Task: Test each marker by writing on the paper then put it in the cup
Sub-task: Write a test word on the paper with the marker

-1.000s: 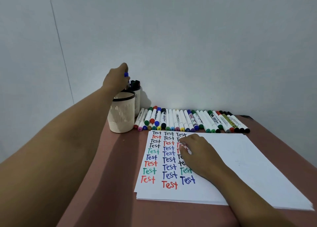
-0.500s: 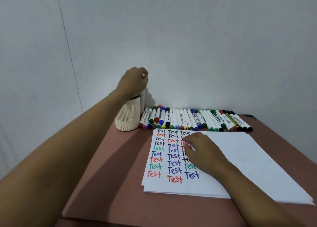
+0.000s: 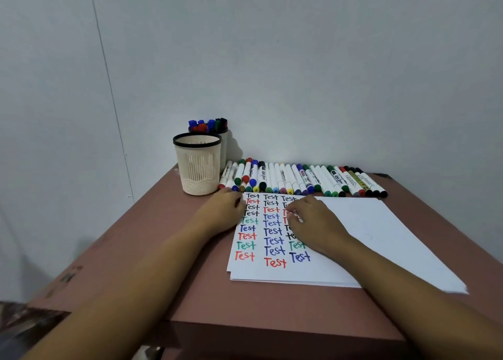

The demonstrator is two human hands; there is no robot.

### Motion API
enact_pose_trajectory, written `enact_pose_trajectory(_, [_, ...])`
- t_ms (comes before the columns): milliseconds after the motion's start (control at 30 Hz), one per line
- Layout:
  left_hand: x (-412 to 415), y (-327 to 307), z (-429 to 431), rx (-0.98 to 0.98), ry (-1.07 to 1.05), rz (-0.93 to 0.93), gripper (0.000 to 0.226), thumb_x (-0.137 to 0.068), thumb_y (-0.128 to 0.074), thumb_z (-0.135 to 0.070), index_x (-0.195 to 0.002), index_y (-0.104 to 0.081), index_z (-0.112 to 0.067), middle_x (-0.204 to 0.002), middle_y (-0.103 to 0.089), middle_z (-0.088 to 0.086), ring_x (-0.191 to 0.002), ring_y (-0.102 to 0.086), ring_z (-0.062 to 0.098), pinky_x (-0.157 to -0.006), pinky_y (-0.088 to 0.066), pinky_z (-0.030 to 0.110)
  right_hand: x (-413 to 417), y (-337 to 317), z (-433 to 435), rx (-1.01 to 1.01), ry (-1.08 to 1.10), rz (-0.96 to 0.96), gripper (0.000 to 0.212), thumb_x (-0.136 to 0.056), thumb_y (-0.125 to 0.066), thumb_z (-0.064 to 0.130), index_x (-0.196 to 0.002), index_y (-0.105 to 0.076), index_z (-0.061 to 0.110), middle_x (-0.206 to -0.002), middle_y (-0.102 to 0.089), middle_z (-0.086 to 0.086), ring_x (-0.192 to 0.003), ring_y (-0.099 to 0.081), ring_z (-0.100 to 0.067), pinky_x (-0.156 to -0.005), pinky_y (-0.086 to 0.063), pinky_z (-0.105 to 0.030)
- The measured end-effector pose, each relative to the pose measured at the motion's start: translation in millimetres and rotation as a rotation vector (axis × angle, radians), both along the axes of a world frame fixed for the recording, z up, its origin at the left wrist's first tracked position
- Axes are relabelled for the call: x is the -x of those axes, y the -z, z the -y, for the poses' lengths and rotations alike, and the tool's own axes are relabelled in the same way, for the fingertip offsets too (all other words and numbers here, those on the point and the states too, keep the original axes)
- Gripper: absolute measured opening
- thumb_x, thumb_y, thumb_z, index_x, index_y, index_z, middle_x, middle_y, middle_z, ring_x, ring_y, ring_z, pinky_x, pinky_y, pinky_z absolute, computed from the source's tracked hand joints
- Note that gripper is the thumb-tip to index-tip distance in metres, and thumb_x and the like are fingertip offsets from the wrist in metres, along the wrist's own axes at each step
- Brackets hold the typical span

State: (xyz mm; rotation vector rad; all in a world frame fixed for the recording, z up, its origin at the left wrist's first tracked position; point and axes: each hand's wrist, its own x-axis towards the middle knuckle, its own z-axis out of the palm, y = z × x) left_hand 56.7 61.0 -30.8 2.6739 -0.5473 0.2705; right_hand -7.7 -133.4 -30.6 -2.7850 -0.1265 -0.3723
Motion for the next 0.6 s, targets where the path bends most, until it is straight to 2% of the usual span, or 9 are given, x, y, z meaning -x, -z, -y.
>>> enact_pose_trajectory(133, [-4, 5, 1, -0.004, -0.019, 0.003, 0.038, -0.099, -0.036, -0.030, -0.127, -0.054, -0.012, -0.129, -0.052, 0.008, -0.114, -0.048, 0.019, -0.097, -0.038, 0.031, -17, -17, -3, 0.027, 0.034, 0.031, 0.029, -0.097, -0.045, 0.027, -0.117, -0.063, 0.016, -0.116, -0.058, -0.006, -0.105, -0.055, -0.023, -0.083, -0.048, -0.034])
enact_pose_trajectory(300, [-6, 5, 1, 0.006, -0.024, 0.005, 0.038, -0.099, -0.037, -0.031, -0.128, -0.053, -0.013, -0.130, -0.051, 0.008, -0.116, -0.048, 0.020, -0.097, -0.039, 0.032, -57, -32, -20, 0.193, -0.055, 0.052, 0.037, -0.096, -0.049, 0.026, -0.131, -0.053, 0.013, -0.129, -0.052, -0.011, -0.118, -0.049, -0.027, -0.094, -0.043, -0.038])
enact_pose_trajectory(433, [-6, 5, 1, 0.003, -0.028, 0.009, 0.039, -0.098, -0.037, -0.031, -0.130, -0.052, -0.013, -0.131, -0.049, 0.008, -0.117, -0.047, 0.021, -0.098, -0.040, 0.033, -83, -34, -31, 0.341, -0.051, 0.014, 0.044, -0.095, -0.051, 0.028, -0.137, -0.047, 0.015, -0.133, -0.049, -0.011, -0.123, -0.044, -0.029, -0.093, -0.041, -0.039])
enact_pose_trajectory(500, [-6, 5, 1, 0.007, -0.030, 0.017, 0.039, -0.098, -0.037, -0.031, -0.129, -0.053, -0.012, -0.130, -0.050, 0.009, -0.116, -0.048, 0.021, -0.097, -0.041, 0.034, -90, -32, -34, 0.381, -0.040, -0.004, 0.039, -0.094, -0.051, 0.028, -0.131, -0.050, 0.015, -0.128, -0.052, -0.010, -0.118, -0.047, -0.028, -0.087, -0.041, -0.038])
enact_pose_trajectory(600, [-7, 7, 1, 0.024, -0.036, 0.027, 0.038, -0.098, -0.038, -0.031, -0.126, -0.055, -0.012, -0.127, -0.052, 0.009, -0.113, -0.049, 0.021, -0.097, -0.042, 0.036, -95, -25, -36, 0.391, -0.030, 0.063, 0.023, -0.094, -0.047, 0.022, -0.111, -0.058, 0.011, -0.108, -0.059, -0.008, -0.105, -0.054, -0.027, -0.074, -0.036, -0.033])
